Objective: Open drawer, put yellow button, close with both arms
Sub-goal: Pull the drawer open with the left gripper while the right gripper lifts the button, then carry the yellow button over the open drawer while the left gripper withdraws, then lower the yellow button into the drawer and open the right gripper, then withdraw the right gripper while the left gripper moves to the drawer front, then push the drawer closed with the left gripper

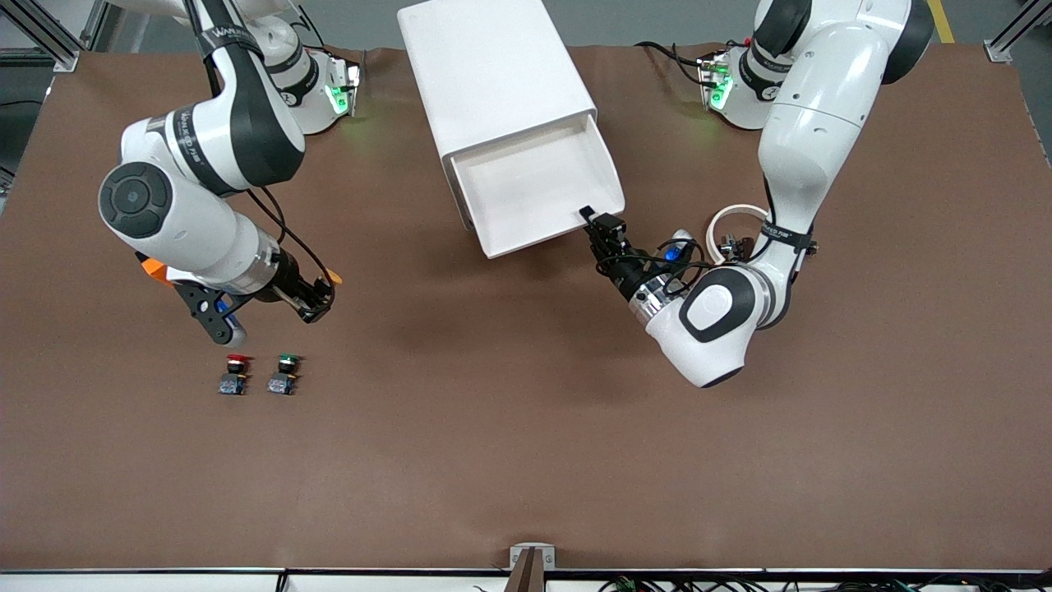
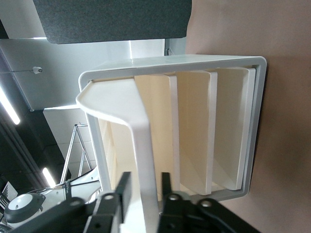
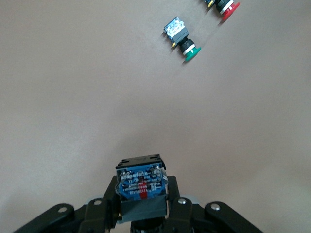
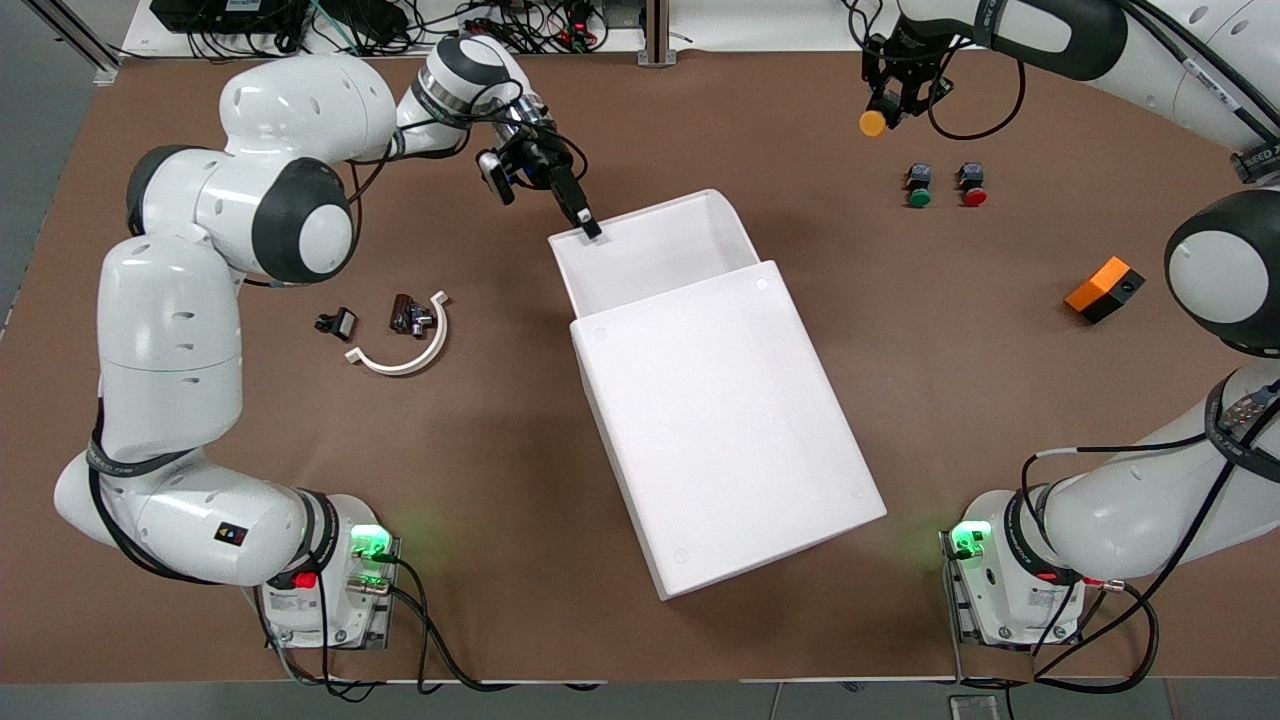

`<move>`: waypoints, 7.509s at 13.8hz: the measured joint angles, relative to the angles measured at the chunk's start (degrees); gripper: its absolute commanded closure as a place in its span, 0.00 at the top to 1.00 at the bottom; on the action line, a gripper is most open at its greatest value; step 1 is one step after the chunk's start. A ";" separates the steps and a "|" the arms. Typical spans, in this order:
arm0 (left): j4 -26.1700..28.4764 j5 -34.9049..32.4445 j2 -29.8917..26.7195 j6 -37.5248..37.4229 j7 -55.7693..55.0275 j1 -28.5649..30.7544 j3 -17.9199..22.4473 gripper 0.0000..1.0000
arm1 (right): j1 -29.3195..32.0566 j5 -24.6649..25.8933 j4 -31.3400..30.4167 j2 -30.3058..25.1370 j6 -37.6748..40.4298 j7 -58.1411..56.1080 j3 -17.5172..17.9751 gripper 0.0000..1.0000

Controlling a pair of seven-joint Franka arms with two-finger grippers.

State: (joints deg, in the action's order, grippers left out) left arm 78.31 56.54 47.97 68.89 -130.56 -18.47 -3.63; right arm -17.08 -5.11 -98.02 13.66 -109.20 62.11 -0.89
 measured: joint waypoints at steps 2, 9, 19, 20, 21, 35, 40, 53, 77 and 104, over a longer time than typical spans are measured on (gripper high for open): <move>-0.02 0.00 0.00 0.00 0.26 0.16 0.04 1.00 | -0.03 -0.01 0.06 0.00 0.00 0.63 -0.01 0.00; -1.25 -0.54 -1.05 -0.08 6.88 0.30 0.03 1.00 | -7.19 -0.09 2.50 -0.01 0.00 13.43 0.37 0.00; -6.22 -20.76 -5.67 3.30 46.67 0.54 2.00 1.00 | -25.85 3.54 4.67 0.03 -0.07 37.57 0.52 0.00; -6.26 -22.78 -6.08 4.34 49.23 0.57 2.28 1.00 | -27.79 4.44 4.66 0.16 -0.07 39.07 0.51 0.00; -6.29 -25.07 -6.53 5.82 51.57 0.58 2.37 1.00 | -29.63 5.58 4.66 0.44 -0.08 40.41 0.52 0.00; -6.44 -39.77 -10.75 28.71 73.69 -0.28 2.44 1.00 | -37.99 7.52 14.69 13.20 -2.04 50.72 0.42 0.00; -6.41 -40.30 -10.75 33.25 73.95 -1.07 2.43 1.00 | -40.84 8.06 15.37 13.33 -2.01 50.72 0.42 0.00; -6.14 -44.81 -13.70 34.23 75.66 -4.36 1.99 1.00 | -42.64 9.71 15.64 14.84 -1.59 51.36 -0.14 1.00; -1.25 -48.91 -13.31 35.78 80.86 -15.26 0.59 1.00 | 1.19 5.30 29.95 -0.02 33.52 -46.18 -1.75 1.00; 4.26 -38.93 -14.83 33.47 66.56 -19.85 -9.55 1.00 | 21.87 5.33 29.45 -0.77 34.83 -71.69 -0.45 1.00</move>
State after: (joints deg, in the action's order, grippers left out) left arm 82.56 17.60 33.14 102.36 -63.99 -38.32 -13.18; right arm 4.80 0.21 -68.57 12.89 -74.37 -9.58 -1.34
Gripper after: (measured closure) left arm 0.000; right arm 0.000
